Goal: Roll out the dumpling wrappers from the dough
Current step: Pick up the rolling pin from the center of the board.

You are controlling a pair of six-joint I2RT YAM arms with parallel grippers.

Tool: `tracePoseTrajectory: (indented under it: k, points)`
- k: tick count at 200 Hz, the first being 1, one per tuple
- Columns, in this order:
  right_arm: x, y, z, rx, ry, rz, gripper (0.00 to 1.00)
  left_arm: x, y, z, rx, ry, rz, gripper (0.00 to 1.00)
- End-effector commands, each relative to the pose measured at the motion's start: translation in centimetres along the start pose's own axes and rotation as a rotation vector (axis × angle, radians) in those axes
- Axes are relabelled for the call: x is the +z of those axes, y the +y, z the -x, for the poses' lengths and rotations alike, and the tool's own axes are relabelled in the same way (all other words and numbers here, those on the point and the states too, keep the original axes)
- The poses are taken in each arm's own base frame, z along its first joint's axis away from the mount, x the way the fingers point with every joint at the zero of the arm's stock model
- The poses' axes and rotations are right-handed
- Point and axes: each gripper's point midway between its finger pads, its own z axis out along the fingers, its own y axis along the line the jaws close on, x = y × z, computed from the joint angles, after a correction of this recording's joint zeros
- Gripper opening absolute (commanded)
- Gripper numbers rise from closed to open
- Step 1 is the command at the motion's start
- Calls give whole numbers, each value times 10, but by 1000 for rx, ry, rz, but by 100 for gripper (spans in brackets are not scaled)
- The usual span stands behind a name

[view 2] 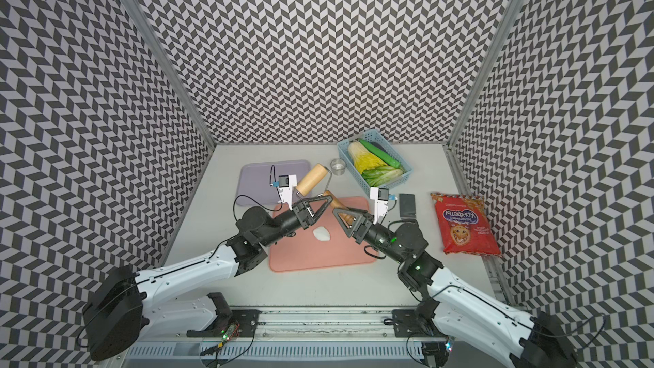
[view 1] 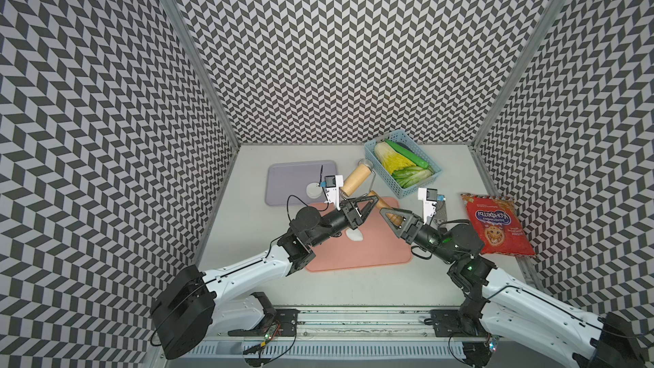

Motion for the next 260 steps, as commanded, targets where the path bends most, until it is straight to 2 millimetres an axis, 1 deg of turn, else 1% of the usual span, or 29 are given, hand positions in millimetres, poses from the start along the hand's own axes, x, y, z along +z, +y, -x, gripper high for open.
tracePoseTrajectory:
  k: [1,11,24,44,54,66,79,95,105,117,124,143,156,177,198,207,218,223,231,238,260]
  points:
    - [0,19,15,-36,-41,35,63,-6,-9,6,25,-28,-25,0]
    - [0,18,14,-38,-38,24,67,-7,-10,8,29,-33,-27,0]
    - [0,20,14,-39,-37,36,66,-9,-10,9,31,-41,-23,0]
    - [0,22,13,-36,-32,51,56,-10,-11,11,38,-47,-19,0]
    - [1,21,12,-34,-28,47,53,-11,-11,11,38,-47,-17,0]
    - [1,18,12,-29,-30,36,43,-12,-11,12,37,-51,-17,0]
    - [-2,17,12,-25,-38,39,42,-13,-11,14,38,-57,-17,0]
    - [-3,18,13,-25,-43,41,37,-13,-10,12,38,-47,-12,0]
    - [-2,19,14,-28,-43,41,39,-12,-9,10,35,-40,-13,0]
    - [-2,19,14,-30,-41,34,53,-11,-9,8,27,-33,-18,0]
    - [-1,18,14,-31,-41,29,57,-11,-9,8,27,-33,-21,0]
    - [-1,18,14,-35,-40,27,59,-11,-8,8,26,-33,-19,0]
    - [0,20,13,-36,-33,43,52,-11,-8,9,28,-36,-17,0]
    - [2,20,13,-34,-28,45,48,-11,-7,8,26,-37,-15,0]
    - [2,19,14,-31,-33,38,36,-9,-6,5,20,-25,-18,0]
    - [3,19,14,-32,-34,36,30,-9,-6,4,17,-22,-18,0]
    - [4,17,14,-32,-33,30,28,-9,-6,4,15,-21,-20,0]
    - [4,17,13,-33,-30,28,22,-9,-6,3,15,-20,-20,0]
    - [5,16,12,-33,-28,25,8,-9,-6,3,15,-18,-19,0]
    - [5,16,13,-31,-30,24,0,-9,-6,2,16,-17,-22,0]
    - [5,13,12,-34,-25,9,0,-9,-5,3,24,-17,-14,0]
